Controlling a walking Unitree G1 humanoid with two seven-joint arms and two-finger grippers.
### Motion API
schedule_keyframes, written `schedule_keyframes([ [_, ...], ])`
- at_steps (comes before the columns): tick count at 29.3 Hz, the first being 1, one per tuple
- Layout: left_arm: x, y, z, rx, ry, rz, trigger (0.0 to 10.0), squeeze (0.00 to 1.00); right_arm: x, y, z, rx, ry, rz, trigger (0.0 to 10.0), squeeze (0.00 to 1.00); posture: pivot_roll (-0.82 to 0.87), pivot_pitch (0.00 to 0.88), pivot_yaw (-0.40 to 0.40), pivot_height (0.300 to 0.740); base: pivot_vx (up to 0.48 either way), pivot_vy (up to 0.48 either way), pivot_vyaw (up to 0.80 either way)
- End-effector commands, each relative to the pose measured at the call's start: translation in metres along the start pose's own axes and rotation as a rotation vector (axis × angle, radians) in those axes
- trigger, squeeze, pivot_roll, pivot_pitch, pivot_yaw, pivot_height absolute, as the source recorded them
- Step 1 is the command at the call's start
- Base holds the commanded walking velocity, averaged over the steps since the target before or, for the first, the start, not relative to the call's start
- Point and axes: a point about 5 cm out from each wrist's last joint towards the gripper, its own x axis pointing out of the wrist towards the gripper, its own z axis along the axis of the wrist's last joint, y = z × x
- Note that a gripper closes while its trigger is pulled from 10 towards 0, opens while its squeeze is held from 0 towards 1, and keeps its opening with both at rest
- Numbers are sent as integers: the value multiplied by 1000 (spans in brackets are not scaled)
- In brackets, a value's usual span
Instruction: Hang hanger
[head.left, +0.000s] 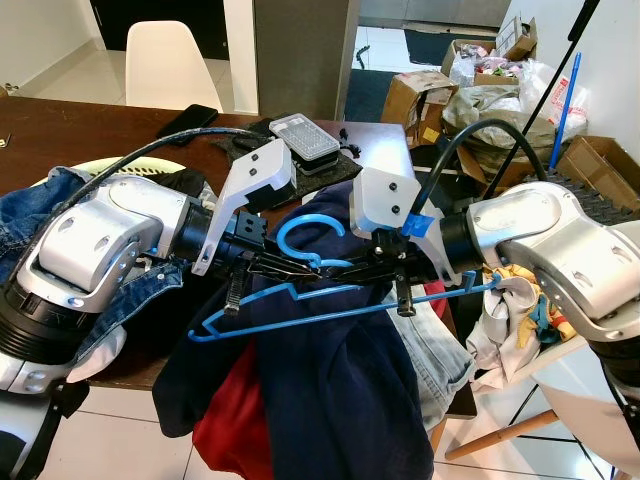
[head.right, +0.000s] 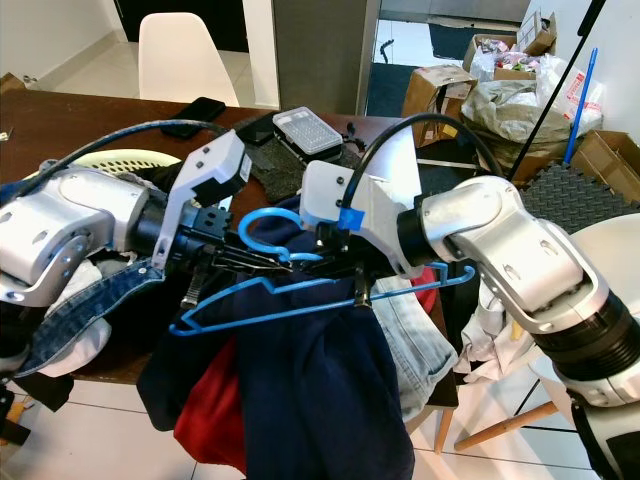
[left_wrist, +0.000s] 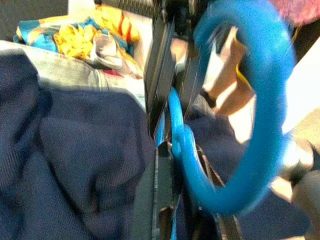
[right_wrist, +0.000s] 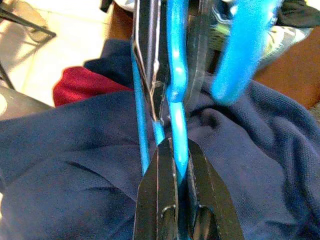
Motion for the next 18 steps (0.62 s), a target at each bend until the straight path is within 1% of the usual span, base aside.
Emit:
schedule_keyframes([
  [1,5,-4,19,44,-87,-31,10000,1000,7,5,-6,16,14,27,0,0,103,136,-14,740,0,0,0],
  [3,0,-1,27,39,-154,0,10000,1000,5,1,-8,40,-4,-4,0,0,105,138,-16,740,0,0,0],
  [4,0,-1,27,39,-154,0,10000,1000,5,1,-8,40,-4,-4,0,0,105,138,-16,740,0,0,0],
  [6,-18,15,40,31,-244,147,10000,1000,1,-3,-12,79,-28,-50,0,0,106,139,-17,740,0,0,0],
  [7,-18,15,40,31,-244,147,10000,1000,1,-3,-12,79,-28,-50,0,0,106,139,-17,740,0,0,0],
  [9,-49,26,54,27,-345,303,10000,1000,-5,-10,-21,140,-46,-131,0,0,106,139,-17,740,0,0,0],
  [10,-61,27,56,35,-362,369,10000,1000,-8,-15,-25,171,-57,-189,0,0,111,138,-20,740,0,0,0],
  [11,-61,27,56,35,-362,369,10000,1000,-8,-15,-25,171,-57,-189,0,0,111,138,-20,740,0,0,0],
  [13,-72,28,59,44,-375,441,10000,1000,-11,-21,-29,204,-69,-252,0,0,111,138,-20,740,0,0,0],
  [15,-85,28,61,56,-387,547,10000,1000,-17,-30,-32,258,-104,-342,0,0,120,140,-23,740,0,0,0],
  [16,-85,28,61,56,-387,547,10000,1000,-17,-30,-32,258,-104,-342,0,0,120,140,-23,740,0,0,0],
  [17,-90,28,61,60,-389,584,10000,1000,-19,-33,-33,275,-115,-371,0,0,120,140,-23,740,0,0,0],
  [18,-98,27,59,66,-372,657,10000,1000,-24,-40,-35,316,-141,-438,0,0,128,140,-26,740,0,0,0],
])
